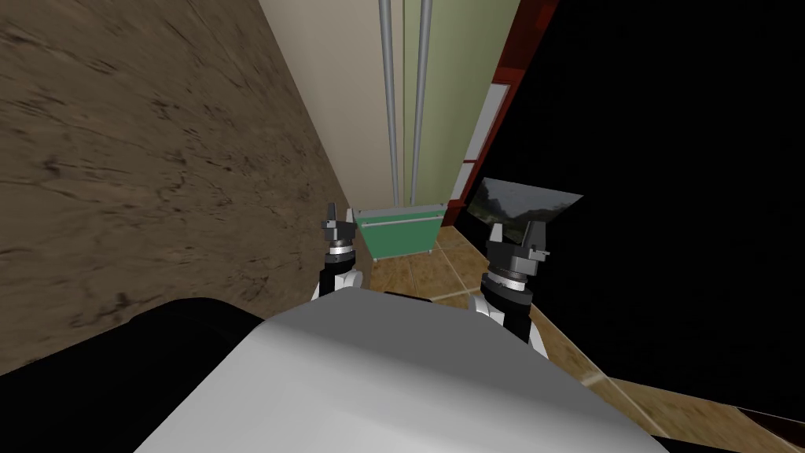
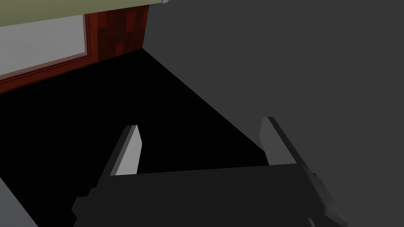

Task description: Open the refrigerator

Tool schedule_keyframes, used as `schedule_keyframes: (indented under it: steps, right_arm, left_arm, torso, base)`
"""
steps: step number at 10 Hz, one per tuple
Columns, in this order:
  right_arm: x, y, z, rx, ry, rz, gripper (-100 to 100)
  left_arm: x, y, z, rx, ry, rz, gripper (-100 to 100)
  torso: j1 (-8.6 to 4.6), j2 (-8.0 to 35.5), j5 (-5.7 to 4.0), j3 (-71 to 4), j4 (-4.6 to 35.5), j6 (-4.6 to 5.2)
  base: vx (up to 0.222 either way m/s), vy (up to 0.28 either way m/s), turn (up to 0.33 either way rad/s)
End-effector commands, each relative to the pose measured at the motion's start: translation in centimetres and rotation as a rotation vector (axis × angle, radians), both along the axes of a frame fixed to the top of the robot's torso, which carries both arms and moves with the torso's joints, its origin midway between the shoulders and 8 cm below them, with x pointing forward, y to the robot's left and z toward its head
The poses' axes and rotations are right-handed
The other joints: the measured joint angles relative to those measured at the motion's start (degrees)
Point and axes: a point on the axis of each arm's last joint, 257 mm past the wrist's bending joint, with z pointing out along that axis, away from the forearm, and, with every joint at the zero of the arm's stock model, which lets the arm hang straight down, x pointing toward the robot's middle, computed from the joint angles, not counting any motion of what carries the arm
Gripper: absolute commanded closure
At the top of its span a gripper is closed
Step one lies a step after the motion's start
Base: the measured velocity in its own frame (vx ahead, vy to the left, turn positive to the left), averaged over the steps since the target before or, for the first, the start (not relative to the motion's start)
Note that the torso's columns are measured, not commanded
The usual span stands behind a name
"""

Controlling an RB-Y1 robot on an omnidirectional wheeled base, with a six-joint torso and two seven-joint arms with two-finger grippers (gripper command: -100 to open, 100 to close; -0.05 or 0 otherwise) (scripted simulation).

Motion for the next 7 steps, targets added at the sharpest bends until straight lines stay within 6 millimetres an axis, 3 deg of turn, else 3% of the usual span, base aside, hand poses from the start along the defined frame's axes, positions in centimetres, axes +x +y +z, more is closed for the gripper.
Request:
schedule_keyframes:
  steps: [1, 3, 4, 7]
  right_arm:
    - [0.0, 0.0, 0.0, 0.000, 0.000, 0.000, 0]
    - [0.0, 0.0, 0.0, 0.000, 0.000, 0.000, 0]
    - [0.0, 0.0, 0.0, 0.000, 0.000, 0.000, 0]
    - [0.0, 0.0, 0.0, 0.000, 0.001, 0.000, 0]
  left_arm:
    - [0.0, 0.0, 0.0, 0.000, 0.000, 0.000, 0]
    - [0.0, 0.0, 0.0, 0.000, 0.000, 0.000, 0]
    - [0.2, -0.5, -0.4, 0.033, 0.006, -0.017, -100]
    - [0.6, -1.1, -1.8, 0.097, 0.020, -0.050, -100]
  torso:
    - [0.00, 4.2, 0.00, -8.5, 4.2, 0.00]
    - [0.00, 12.7, 0.00, -25.4, 12.7, 0.00]
    - [0.00, 16.9, 0.00, -33.8, 16.9, 0.00]
    - [0.06, 19.4, 0.02, -39.2, 19.5, 0.00]
  base:
    - [0.000, 0.000, 0.000]
    - [0.000, 0.000, 0.000]
    - [0.023, 0.004, -0.008]
    - [0.051, 0.020, -0.015]
